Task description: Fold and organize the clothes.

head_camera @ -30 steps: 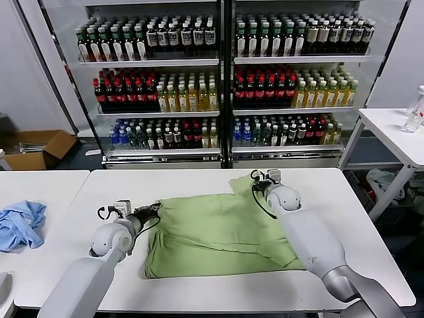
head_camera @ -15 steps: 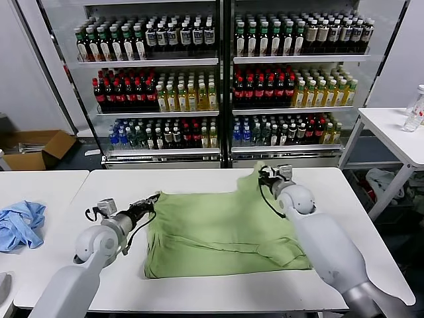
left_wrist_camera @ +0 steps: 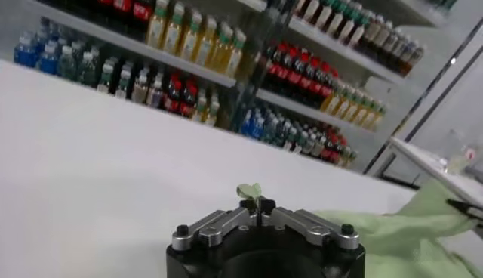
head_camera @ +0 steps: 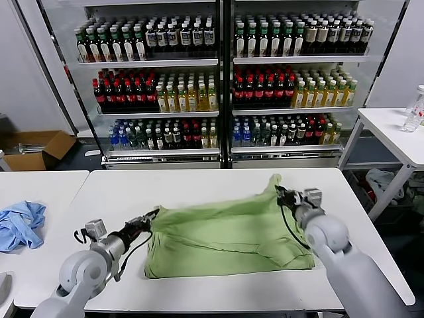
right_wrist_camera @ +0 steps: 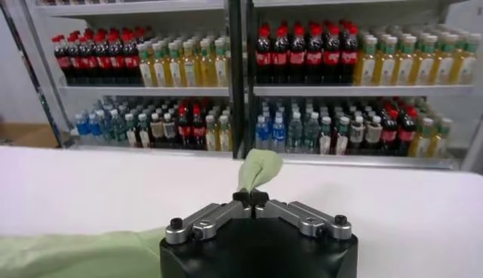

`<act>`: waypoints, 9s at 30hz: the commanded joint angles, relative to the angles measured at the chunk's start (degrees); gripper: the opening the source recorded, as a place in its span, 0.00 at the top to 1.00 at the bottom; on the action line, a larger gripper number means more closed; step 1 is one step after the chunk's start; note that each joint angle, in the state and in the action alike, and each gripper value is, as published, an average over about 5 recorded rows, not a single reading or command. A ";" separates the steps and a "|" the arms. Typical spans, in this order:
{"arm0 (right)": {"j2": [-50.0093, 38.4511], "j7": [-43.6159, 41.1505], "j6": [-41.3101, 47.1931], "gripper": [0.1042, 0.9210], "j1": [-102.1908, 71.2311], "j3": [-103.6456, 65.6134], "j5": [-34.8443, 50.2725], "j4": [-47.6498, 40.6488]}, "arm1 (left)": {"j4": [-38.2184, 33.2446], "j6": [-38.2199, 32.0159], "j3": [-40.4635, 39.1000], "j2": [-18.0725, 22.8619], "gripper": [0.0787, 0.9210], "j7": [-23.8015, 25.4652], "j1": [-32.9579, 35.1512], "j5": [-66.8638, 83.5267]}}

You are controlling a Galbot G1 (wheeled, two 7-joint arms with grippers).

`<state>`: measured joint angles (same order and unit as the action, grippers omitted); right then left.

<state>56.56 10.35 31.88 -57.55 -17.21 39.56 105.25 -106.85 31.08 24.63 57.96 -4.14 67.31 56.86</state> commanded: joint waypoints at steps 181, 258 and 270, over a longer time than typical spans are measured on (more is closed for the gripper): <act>-3.78 0.23 -6.06 0.12 -7.50 -2.19 -5.58 11.43 | -4.93 2.26 42.75 -10.87 0.98 -3.50 14.75 23.11; 14.60 12.79 1.43 0.49 14.72 28.53 10.82 -12.11 | -14.29 -6.00 10.20 10.08 0.12 -9.88 14.51 -22.38; 4.28 11.17 1.31 0.89 14.81 21.73 12.94 -9.40 | -14.97 -5.93 9.79 10.59 0.12 -9.74 14.84 -22.28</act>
<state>68.42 21.75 32.92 -43.27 8.51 51.09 94.66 -121.14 25.19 33.68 68.91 -13.92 81.29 34.55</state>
